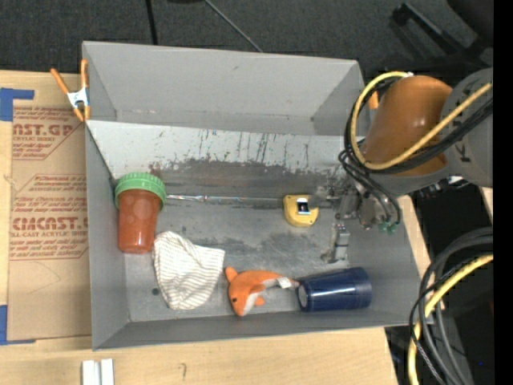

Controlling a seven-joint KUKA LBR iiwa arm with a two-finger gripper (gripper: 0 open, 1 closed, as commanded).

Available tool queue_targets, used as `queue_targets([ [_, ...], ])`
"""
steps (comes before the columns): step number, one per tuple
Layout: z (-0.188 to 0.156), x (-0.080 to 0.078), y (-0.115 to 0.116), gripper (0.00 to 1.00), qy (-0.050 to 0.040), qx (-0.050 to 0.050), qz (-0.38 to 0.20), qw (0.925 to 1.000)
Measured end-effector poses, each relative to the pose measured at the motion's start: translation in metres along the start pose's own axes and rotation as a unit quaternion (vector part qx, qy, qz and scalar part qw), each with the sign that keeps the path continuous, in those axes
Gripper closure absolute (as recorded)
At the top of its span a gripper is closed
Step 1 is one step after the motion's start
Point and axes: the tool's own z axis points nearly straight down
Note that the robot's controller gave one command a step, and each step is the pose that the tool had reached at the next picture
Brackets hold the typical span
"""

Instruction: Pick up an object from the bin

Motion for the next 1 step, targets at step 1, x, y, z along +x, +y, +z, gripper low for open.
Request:
queue_targets([
  [1, 0.0434, 0.0184, 0.0432, 0.00, -0.0036, 0.001, -0.018, 0.9998],
])
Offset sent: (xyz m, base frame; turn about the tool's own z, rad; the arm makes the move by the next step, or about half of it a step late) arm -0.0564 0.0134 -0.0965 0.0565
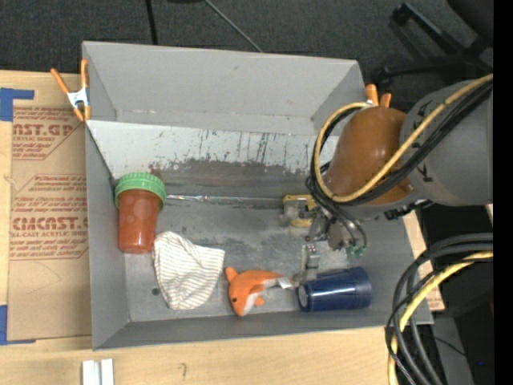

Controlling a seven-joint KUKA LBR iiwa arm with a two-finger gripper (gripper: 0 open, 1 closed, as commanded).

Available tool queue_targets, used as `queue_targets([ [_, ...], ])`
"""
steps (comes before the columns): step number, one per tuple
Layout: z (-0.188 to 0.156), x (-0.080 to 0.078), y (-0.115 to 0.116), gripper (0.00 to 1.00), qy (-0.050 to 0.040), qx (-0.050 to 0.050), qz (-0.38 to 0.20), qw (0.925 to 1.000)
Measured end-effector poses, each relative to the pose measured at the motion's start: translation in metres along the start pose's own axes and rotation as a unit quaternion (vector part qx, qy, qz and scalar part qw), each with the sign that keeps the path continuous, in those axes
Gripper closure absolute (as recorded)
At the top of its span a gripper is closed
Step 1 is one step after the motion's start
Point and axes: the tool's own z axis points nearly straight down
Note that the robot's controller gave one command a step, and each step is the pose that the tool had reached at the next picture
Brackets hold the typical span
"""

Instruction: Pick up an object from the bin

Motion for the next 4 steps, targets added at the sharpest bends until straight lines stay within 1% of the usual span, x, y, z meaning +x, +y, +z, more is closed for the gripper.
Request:
queue_targets([
  [1, 0.050, 0.036, -0.015, 1.00, 0.0033, -0.011, 0.044, 0.9990],
  [2, 0.050, 0.036, -0.015, 1.00, 0.0033, -0.011, 0.044, 0.9990],
  [3, 0.013, 0.036, -0.017, 1.00, 0.0086, -0.004, 0.039, 0.9992],
  [4, -0.072, 0.024, 0.000, 0.00, 0.0034, -0.001, 0.065, 0.9979],
])
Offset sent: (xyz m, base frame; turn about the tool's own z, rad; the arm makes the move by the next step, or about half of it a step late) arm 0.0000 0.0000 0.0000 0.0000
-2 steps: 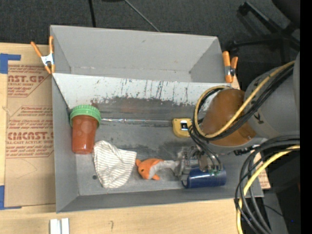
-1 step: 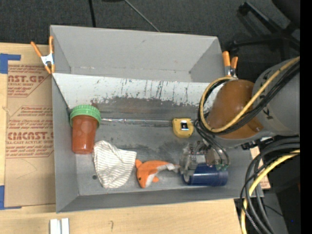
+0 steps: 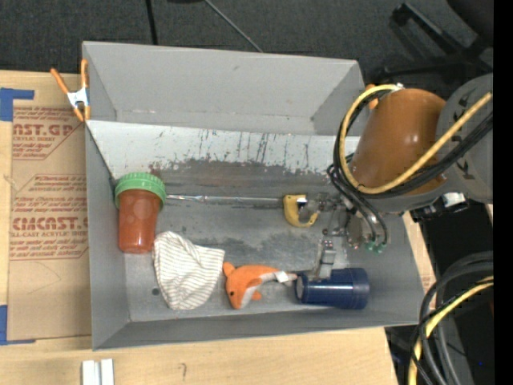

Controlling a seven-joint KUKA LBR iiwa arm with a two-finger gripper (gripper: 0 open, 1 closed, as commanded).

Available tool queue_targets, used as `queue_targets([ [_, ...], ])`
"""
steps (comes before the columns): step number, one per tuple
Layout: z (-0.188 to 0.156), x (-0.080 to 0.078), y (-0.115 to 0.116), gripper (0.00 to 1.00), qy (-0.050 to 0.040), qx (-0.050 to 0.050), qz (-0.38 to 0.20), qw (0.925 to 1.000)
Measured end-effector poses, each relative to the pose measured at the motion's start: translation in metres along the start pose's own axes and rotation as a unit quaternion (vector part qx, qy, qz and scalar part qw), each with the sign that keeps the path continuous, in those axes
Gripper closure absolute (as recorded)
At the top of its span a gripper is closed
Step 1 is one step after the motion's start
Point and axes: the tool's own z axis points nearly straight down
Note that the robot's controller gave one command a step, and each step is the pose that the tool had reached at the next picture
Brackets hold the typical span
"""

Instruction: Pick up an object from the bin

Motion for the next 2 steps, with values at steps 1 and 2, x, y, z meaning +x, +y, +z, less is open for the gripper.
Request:
queue_targets([
  [1, 0.000, 0.000, 0.000, 0.00, 0.0001, 0.000, 0.000, 1.0000],
  [2, 0.046, 0.011, 0.028, 0.00, -0.0025, 0.000, -0.030, 0.9995],
])
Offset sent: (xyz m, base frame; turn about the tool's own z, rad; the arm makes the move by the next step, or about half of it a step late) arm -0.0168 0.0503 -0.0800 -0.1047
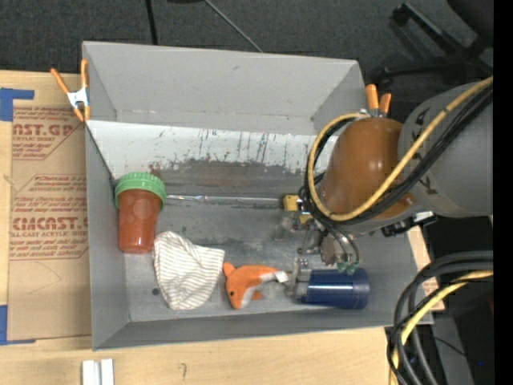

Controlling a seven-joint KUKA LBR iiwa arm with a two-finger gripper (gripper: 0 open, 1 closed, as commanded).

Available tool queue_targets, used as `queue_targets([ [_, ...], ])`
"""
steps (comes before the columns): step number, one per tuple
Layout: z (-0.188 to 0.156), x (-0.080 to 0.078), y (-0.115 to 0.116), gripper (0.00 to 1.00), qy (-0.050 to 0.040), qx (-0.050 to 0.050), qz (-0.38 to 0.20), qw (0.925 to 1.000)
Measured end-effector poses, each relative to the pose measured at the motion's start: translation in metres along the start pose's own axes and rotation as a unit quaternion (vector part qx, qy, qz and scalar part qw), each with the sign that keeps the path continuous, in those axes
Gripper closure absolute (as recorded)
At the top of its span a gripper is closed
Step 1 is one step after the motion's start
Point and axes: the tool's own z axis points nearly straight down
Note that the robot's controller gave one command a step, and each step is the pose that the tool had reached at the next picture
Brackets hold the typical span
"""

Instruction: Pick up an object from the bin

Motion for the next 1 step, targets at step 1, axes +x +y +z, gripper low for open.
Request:
queue_targets([
  [1, 0.0373, 0.0126, 0.0099, 0.00, 0.0036, -0.001, -0.051, 0.9987],
])
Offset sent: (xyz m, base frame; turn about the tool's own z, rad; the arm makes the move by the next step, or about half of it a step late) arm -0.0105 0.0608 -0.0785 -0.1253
